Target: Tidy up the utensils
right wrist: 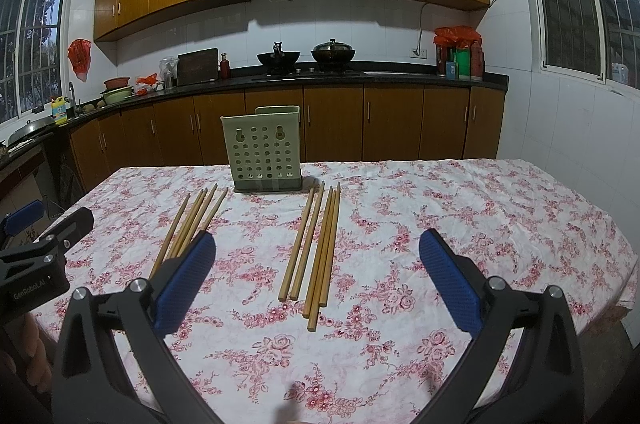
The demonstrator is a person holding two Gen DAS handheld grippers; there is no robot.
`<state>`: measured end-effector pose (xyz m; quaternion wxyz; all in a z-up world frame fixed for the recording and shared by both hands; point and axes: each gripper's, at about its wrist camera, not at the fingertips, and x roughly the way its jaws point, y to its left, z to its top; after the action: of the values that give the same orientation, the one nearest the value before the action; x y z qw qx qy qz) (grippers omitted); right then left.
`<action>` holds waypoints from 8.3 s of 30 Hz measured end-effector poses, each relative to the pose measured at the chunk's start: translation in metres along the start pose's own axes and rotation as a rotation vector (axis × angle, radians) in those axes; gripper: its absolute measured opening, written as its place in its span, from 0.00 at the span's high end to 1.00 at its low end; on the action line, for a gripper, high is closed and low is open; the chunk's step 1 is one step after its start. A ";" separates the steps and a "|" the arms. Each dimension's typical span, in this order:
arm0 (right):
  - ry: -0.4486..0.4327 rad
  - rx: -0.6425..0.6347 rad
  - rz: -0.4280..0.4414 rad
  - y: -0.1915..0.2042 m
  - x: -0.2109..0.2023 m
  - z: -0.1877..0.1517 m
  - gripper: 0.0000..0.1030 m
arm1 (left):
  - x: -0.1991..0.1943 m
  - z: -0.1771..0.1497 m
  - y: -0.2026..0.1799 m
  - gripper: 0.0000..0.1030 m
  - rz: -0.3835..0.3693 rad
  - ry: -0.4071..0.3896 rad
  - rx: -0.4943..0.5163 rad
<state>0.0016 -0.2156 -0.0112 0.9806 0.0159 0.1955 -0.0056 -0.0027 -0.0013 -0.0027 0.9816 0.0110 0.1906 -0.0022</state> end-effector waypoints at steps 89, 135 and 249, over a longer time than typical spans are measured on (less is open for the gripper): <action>0.531 0.120 0.044 -0.029 0.178 -0.018 0.86 | 0.138 -0.037 0.022 0.58 -0.013 0.504 -0.087; 0.470 0.104 -0.036 -0.062 0.193 -0.015 0.92 | 0.170 -0.024 0.023 0.92 -0.025 0.526 0.001; 0.507 0.082 0.077 -0.049 0.191 -0.020 0.92 | 0.155 -0.032 0.006 0.75 -0.122 0.492 -0.085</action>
<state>0.1695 -0.2652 -0.1041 0.8984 0.0638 0.4337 0.0278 0.1294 0.0053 -0.0903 0.9034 -0.0415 0.4238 -0.0508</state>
